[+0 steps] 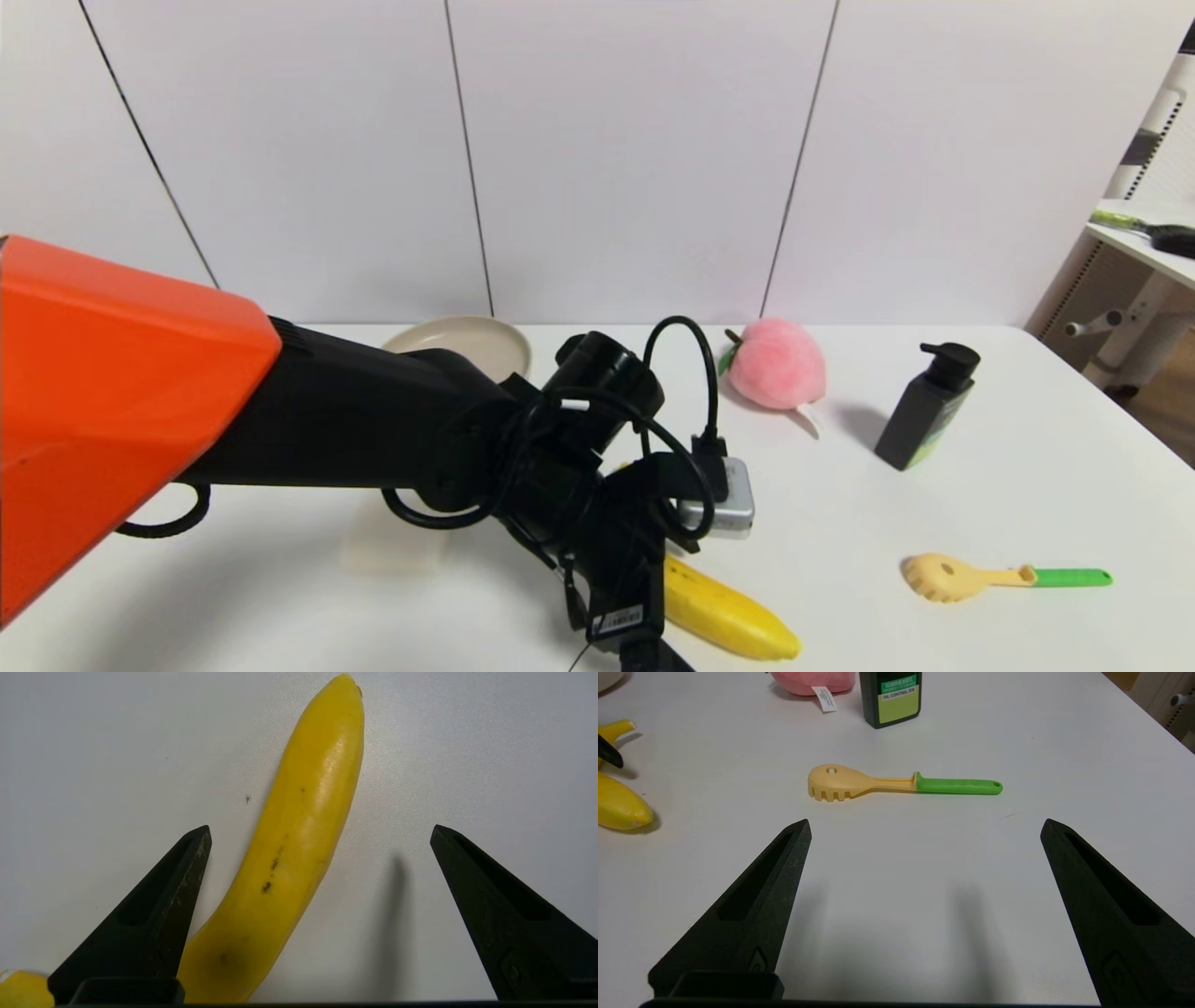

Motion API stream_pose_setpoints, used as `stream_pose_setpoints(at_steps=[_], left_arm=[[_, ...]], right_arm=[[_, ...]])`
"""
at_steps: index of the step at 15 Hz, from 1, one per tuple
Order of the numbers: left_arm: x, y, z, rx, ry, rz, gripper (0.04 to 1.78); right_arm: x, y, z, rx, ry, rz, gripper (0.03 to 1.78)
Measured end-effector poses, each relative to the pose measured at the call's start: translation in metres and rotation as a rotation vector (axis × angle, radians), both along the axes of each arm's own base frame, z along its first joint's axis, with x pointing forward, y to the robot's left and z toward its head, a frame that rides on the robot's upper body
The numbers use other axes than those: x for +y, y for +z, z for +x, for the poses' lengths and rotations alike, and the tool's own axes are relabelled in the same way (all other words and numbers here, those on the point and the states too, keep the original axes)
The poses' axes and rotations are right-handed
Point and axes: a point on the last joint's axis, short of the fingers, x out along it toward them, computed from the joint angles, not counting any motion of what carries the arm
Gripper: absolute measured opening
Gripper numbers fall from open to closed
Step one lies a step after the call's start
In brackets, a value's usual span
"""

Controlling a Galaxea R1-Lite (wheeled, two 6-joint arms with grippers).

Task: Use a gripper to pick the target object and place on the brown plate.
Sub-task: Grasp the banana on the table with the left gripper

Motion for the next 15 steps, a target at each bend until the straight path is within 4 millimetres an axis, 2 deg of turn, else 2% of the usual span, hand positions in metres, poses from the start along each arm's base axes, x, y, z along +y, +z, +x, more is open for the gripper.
stream_pose_setpoints(at_steps=[10, 12, 15], left_arm=[[-0.003, -0.015, 0.017, 0.010, 0.027, 0.012, 1.68], [-0.006, -0.016, 0.019, -0.002, 0.028, 0.000, 1.32], [-0.007, -0.018, 0.021, -0.004, 0.027, -0.004, 0.93]], right_arm=[[0.000, 0.000, 0.000, 0.000, 0.000, 0.000, 1.70], [0.000, 0.000, 0.000, 0.000, -0.001, 0.000, 1.70], [0.000, 0.000, 0.000, 0.000, 0.000, 0.000, 1.70]])
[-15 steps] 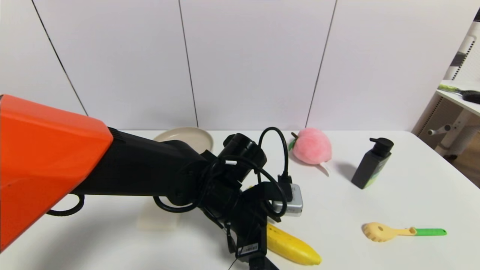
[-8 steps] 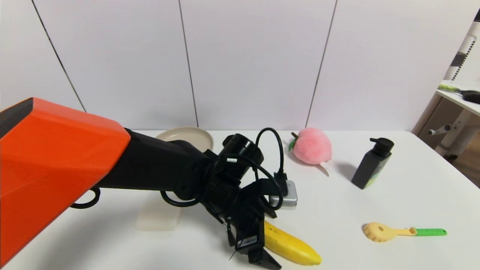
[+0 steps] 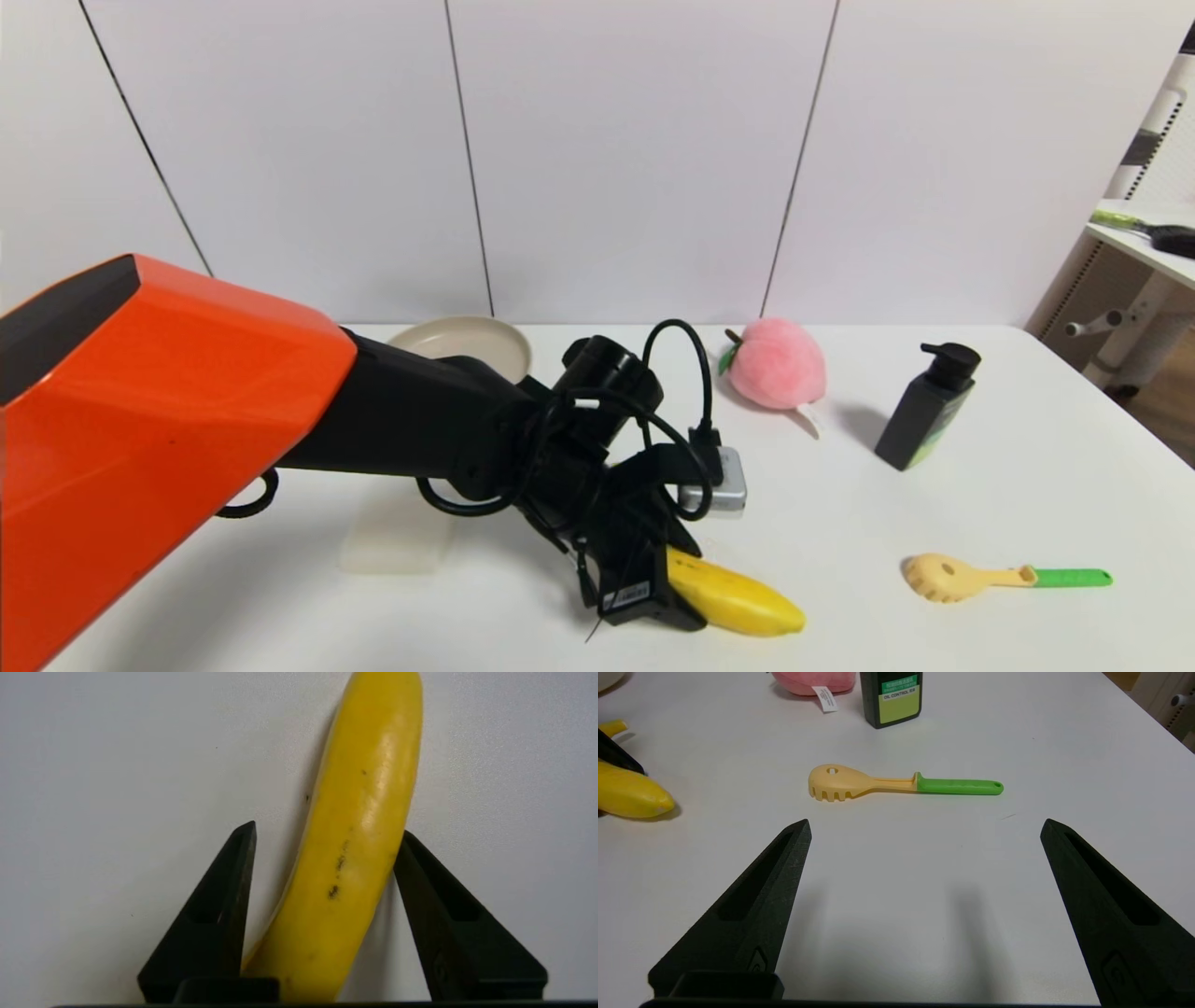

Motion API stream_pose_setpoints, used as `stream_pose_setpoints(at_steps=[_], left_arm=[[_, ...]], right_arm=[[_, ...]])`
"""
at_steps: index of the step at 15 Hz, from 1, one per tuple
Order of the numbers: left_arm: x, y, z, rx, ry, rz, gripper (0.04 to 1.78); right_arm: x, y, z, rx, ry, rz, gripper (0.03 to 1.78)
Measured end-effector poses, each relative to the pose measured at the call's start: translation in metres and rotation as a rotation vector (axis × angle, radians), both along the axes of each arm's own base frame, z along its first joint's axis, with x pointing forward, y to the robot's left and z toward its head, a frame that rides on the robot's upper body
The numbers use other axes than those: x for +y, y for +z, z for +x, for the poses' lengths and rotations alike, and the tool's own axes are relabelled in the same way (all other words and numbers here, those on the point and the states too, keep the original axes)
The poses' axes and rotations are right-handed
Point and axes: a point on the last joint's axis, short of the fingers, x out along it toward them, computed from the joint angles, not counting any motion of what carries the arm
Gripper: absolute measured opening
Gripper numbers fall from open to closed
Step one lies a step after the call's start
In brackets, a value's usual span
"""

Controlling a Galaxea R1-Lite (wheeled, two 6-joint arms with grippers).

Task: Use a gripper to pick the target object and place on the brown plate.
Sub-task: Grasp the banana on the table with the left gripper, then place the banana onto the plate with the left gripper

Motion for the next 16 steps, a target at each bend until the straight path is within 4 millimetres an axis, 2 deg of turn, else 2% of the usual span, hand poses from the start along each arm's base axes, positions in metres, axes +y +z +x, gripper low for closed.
stream_pose_setpoints(at_steps=[2, 3, 6, 10, 13, 16], left_arm=[[0.000, -0.001, 0.000, 0.003, 0.000, 0.001, 0.75], [0.000, -0.001, 0.000, 0.003, 0.000, 0.002, 0.53], [0.003, 0.008, -0.002, -0.013, 0.012, -0.006, 0.53], [0.019, 0.047, -0.007, -0.117, 0.128, -0.024, 0.53], [0.058, 0.088, 0.002, -0.217, 0.317, -0.056, 0.53], [0.110, 0.121, 0.022, -0.299, 0.533, -0.093, 0.53]], right_arm=[[0.000, 0.000, 0.000, 0.000, 0.000, 0.000, 1.70], [0.000, 0.000, 0.000, 0.000, 0.000, 0.000, 1.70], [0.000, 0.000, 0.000, 0.000, 0.000, 0.000, 1.70], [0.000, 0.000, 0.000, 0.000, 0.000, 0.000, 1.70], [0.000, 0.000, 0.000, 0.000, 0.000, 0.000, 1.70], [0.000, 0.000, 0.000, 0.000, 0.000, 0.000, 1.70]])
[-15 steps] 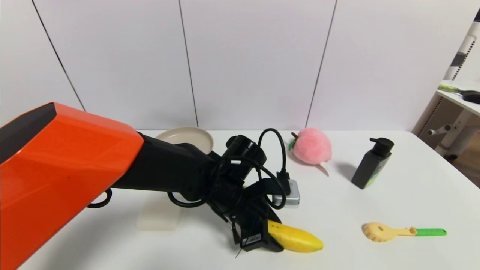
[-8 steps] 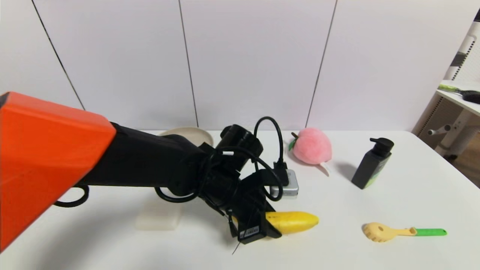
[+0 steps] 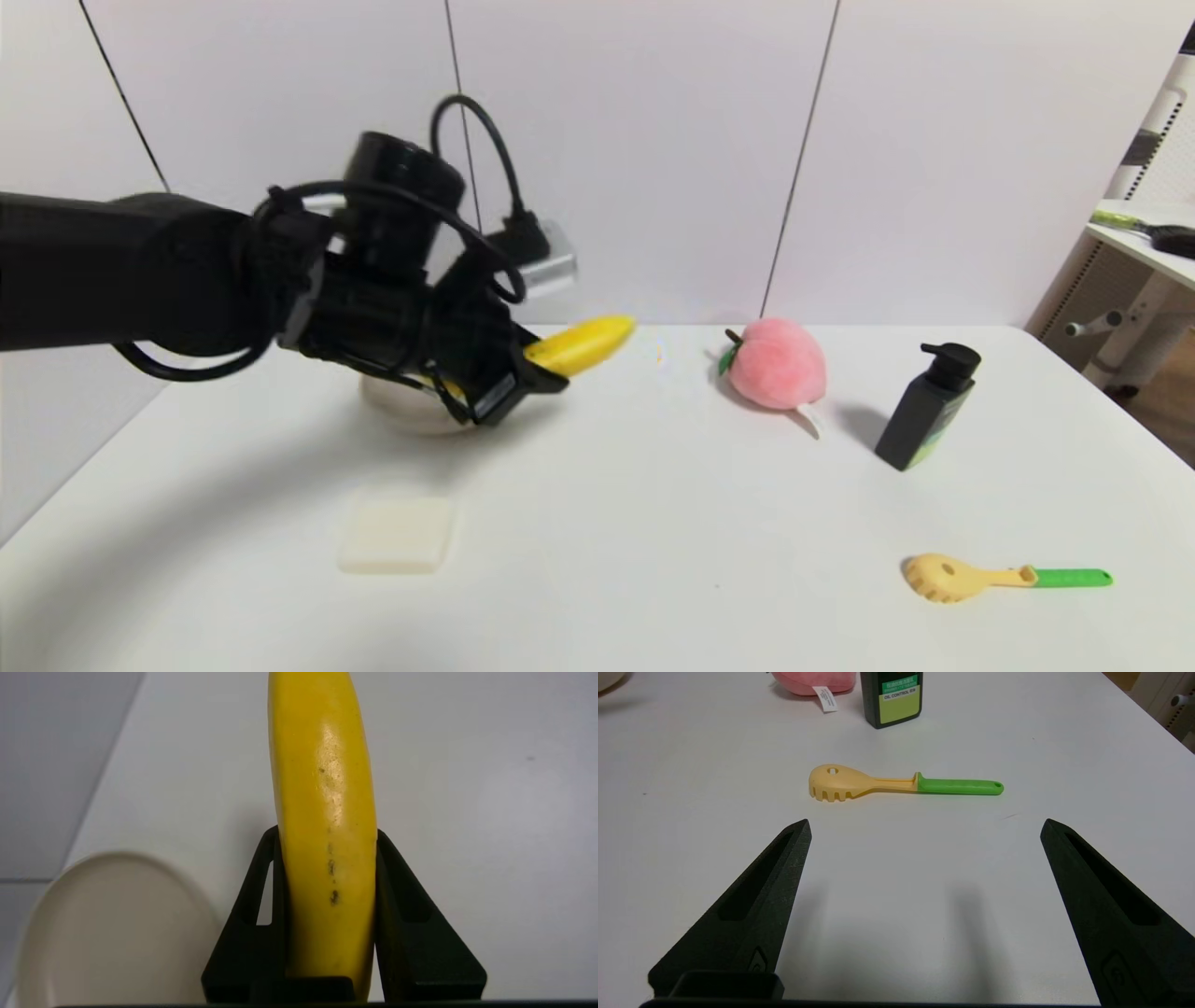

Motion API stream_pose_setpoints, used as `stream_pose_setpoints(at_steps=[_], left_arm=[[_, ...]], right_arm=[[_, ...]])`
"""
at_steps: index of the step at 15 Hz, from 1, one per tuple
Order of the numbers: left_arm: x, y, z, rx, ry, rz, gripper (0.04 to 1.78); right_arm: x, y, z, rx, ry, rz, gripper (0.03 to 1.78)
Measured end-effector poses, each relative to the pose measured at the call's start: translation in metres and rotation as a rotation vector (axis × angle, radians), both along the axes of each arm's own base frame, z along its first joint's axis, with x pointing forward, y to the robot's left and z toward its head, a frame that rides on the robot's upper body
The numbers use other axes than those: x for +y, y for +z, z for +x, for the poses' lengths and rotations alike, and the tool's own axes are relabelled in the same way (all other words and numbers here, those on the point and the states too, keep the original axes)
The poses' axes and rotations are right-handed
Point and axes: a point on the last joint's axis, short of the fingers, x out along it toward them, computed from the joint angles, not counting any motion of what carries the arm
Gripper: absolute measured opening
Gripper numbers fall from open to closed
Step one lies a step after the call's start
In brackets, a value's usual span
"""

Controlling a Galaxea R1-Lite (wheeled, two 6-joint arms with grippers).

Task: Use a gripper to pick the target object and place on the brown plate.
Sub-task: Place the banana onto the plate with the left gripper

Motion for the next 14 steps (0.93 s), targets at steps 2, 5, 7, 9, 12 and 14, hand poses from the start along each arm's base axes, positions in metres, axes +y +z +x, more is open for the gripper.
stream_pose_setpoints(at_steps=[2, 5, 7, 9, 12, 14], left_arm=[[0.036, 0.015, 0.020, -0.047, 0.129, -0.024, 0.53], [0.067, 0.017, 0.055, -0.079, 0.249, -0.043, 0.53], [0.075, 0.012, 0.080, -0.076, 0.293, -0.056, 0.53], [0.076, -0.005, 0.101, -0.027, 0.335, -0.073, 0.53], [0.075, -0.034, 0.120, 0.070, 0.371, -0.075, 0.53], [0.074, -0.051, 0.126, 0.126, 0.380, -0.062, 0.53]], right_arm=[[0.000, 0.000, 0.000, 0.000, -0.001, -0.001, 1.70], [0.000, 0.000, 0.000, 0.000, 0.000, 0.000, 1.70], [0.000, 0.000, 0.000, 0.000, 0.000, 0.000, 1.70], [0.000, 0.000, 0.000, 0.000, 0.000, 0.000, 1.70], [0.000, 0.000, 0.000, 0.000, -0.001, 0.000, 1.70], [0.000, 0.000, 0.000, 0.000, -0.001, 0.000, 1.70]])
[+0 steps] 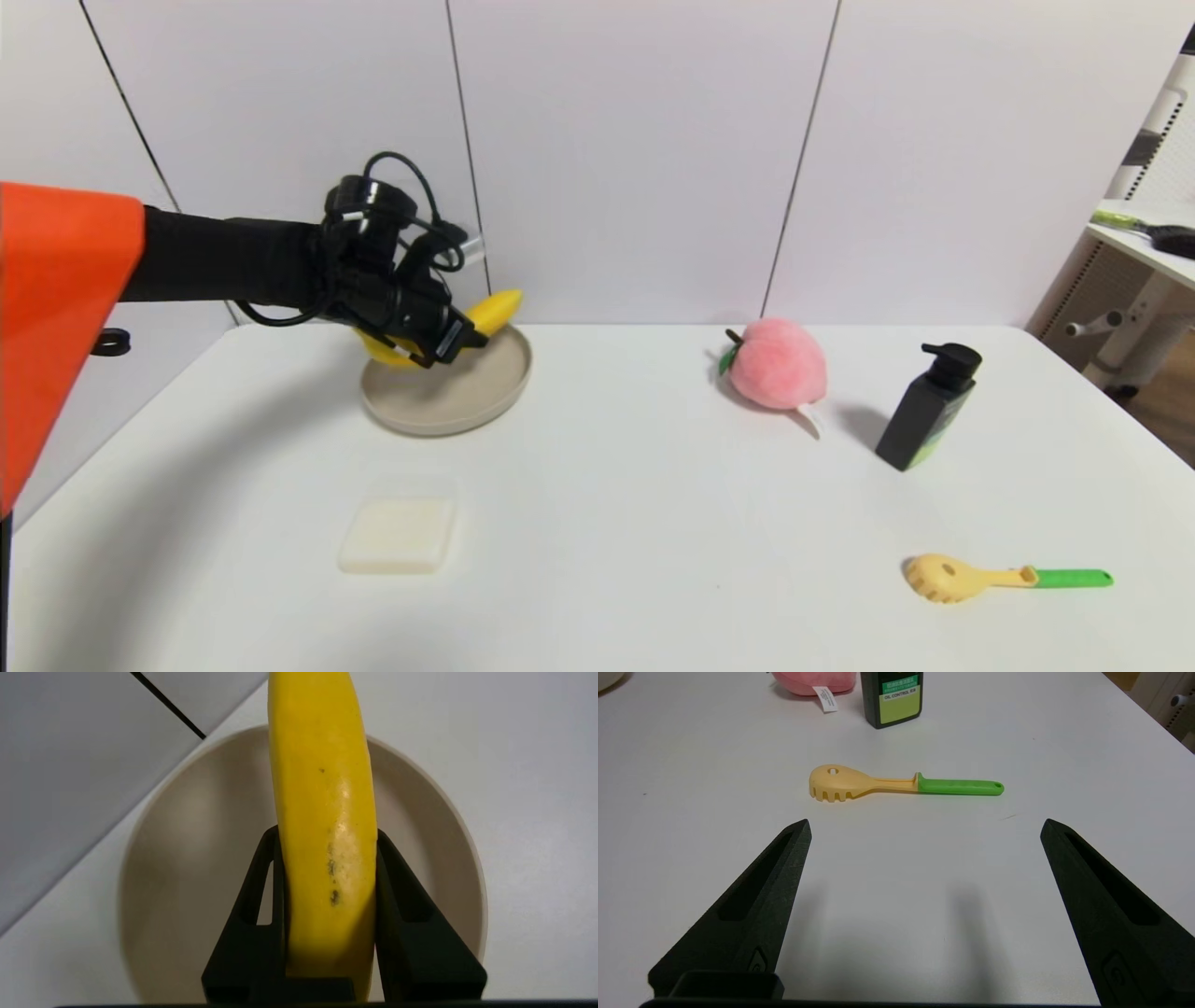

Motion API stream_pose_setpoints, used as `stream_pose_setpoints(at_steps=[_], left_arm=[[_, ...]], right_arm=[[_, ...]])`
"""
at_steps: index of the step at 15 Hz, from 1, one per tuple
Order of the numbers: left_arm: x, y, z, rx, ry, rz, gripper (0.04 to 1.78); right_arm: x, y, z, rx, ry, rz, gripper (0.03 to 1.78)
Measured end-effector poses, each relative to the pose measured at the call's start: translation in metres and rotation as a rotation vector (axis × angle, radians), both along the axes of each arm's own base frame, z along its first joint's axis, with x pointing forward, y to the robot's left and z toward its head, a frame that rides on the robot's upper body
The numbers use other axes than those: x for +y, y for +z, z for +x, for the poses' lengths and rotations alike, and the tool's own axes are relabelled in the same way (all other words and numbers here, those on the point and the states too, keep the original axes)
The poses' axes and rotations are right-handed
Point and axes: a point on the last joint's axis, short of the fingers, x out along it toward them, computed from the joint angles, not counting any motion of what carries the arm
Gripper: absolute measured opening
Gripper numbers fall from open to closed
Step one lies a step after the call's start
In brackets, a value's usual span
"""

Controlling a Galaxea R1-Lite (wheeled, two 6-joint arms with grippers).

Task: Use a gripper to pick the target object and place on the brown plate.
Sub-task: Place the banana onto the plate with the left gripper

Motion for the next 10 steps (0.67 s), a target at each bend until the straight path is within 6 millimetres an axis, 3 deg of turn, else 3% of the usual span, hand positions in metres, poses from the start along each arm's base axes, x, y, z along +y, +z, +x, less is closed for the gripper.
stream_pose_setpoints(at_steps=[1, 3, 6, 8, 10], left_arm=[[-0.001, -0.005, 0.003, 0.012, 0.002, 0.000, 0.53], [-0.002, -0.016, 0.008, 0.042, 0.010, -0.008, 0.81], [-0.003, -0.023, 0.011, 0.057, 0.010, -0.005, 1.09], [-0.002, -0.021, 0.011, 0.049, 0.009, -0.005, 1.23], [-0.001, -0.006, 0.005, 0.009, 0.008, -0.014, 1.34]], right_arm=[[0.000, 0.000, 0.000, 0.000, 0.000, 0.000, 1.70], [0.000, 0.000, 0.000, 0.000, 0.001, 0.000, 1.70], [0.000, 0.000, 0.000, 0.000, 0.001, 0.000, 1.70], [0.000, 0.000, 0.000, 0.000, 0.000, 0.000, 1.70], [0.000, 0.000, 0.000, 0.000, 0.000, 0.000, 1.70]])
